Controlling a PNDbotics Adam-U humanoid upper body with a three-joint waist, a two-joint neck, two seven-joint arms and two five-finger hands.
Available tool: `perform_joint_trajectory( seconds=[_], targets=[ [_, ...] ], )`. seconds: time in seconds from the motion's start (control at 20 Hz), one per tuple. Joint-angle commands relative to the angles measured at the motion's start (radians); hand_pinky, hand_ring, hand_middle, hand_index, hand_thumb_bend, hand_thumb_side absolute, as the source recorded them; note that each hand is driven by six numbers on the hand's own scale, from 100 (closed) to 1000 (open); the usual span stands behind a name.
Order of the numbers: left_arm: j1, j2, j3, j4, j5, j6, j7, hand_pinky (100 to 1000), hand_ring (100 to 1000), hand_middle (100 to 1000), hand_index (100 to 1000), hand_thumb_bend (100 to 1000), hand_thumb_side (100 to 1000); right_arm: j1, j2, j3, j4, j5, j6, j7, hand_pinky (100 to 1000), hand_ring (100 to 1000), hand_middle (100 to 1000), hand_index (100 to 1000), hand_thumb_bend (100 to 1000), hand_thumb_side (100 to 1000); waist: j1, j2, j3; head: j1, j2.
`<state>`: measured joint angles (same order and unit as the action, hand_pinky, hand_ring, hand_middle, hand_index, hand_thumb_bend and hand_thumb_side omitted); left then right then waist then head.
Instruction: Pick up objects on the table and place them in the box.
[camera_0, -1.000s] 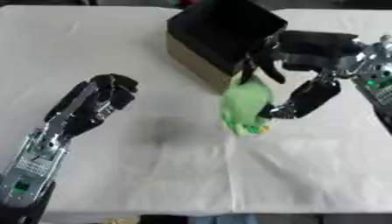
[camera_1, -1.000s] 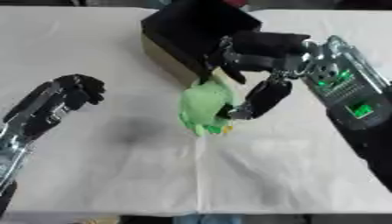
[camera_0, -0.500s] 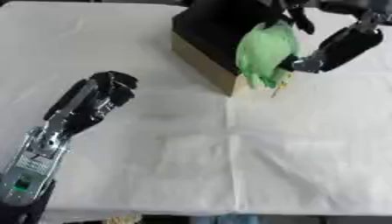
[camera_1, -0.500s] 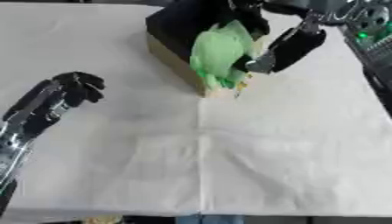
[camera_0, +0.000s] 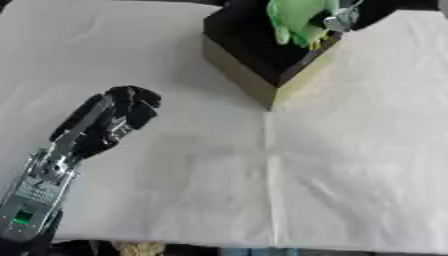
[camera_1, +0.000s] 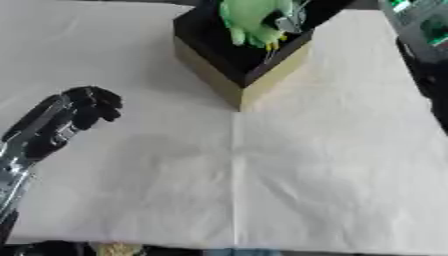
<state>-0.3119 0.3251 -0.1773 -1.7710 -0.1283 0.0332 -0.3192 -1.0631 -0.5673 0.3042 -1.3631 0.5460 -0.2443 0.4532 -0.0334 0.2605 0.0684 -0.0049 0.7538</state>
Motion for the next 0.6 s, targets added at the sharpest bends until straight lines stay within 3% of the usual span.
perform_joint_trajectory(
  seconds=[0.05, 0.6],
  targets=[
    [-0.019, -0.003, -0.009, -0.018, -0.001, -0.003, -0.012, 677, 648, 635, 743, 720, 848, -0.045, 0.026, -0.037, 0.104, 0.091, -0.015, -0.059, 470, 308, 278, 352, 283, 100, 0.000, -0.014, 0.008, -0.014, -0.013],
    [-0.055, -0.018, -0.040, -0.021, 0.008, -0.005, -0.045, 678, 649, 636, 744, 713, 851, -0.092, 0.119, -0.152, 0.434, 0.304, -0.008, -0.227, 496, 334, 301, 376, 311, 100, -0.012, -0.004, 0.081, -0.071, -0.015]
  ],
)
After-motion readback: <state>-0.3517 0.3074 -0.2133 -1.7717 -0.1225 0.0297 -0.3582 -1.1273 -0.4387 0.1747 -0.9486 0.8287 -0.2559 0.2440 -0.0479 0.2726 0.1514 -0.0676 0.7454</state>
